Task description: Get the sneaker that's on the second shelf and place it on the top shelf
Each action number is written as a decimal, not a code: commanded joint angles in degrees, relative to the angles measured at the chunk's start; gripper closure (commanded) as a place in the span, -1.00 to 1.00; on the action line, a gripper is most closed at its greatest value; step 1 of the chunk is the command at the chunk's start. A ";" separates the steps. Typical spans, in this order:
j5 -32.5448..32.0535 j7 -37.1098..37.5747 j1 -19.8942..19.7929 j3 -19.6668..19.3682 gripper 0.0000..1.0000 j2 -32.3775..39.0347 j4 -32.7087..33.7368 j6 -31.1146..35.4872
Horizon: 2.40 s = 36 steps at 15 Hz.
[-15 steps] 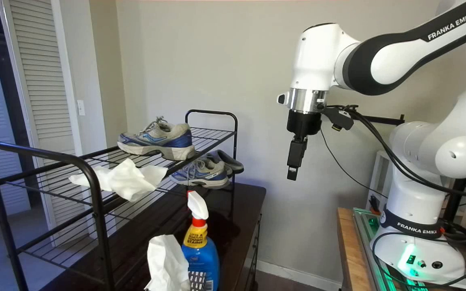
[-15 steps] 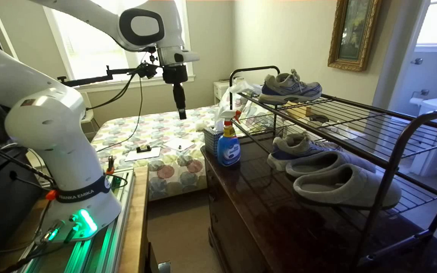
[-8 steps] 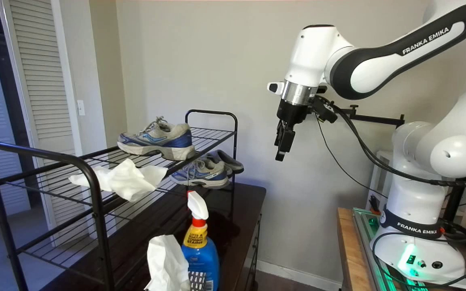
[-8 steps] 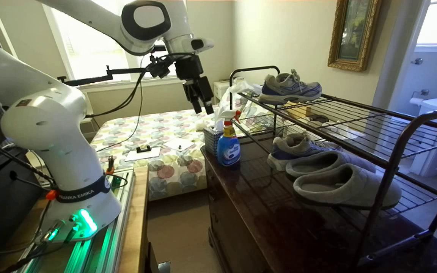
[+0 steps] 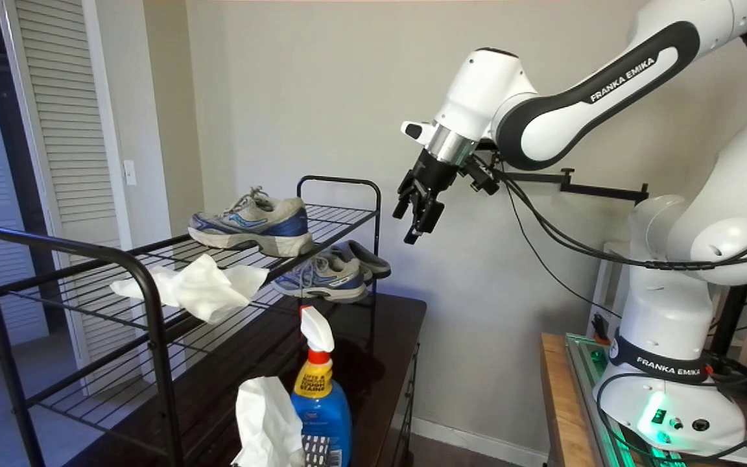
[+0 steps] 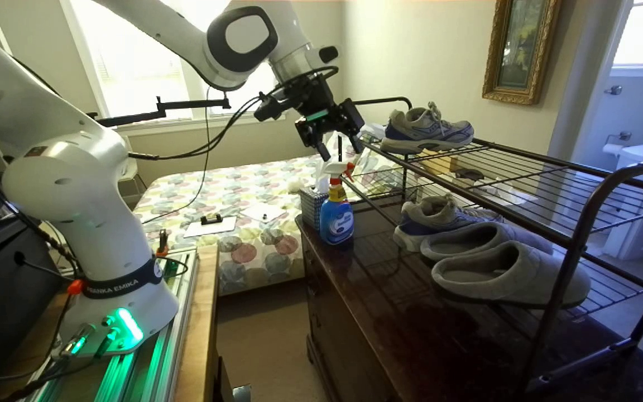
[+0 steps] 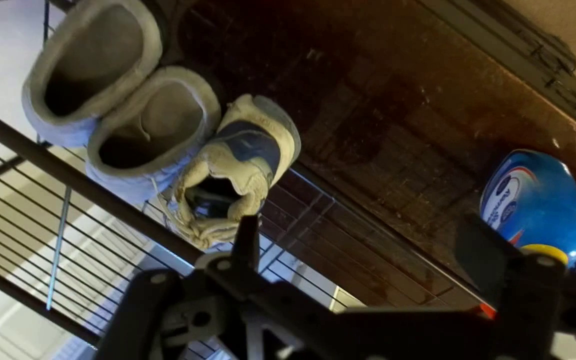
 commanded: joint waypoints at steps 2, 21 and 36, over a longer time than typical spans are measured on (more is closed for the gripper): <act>-0.12 -12.56 4.70 -4.97 -1.00 6.24 -1.40 11.47; -21.35 -14.53 -13.03 2.66 -1.00 17.94 -3.12 35.86; -22.98 -16.51 -17.47 0.90 -1.00 26.80 5.48 32.43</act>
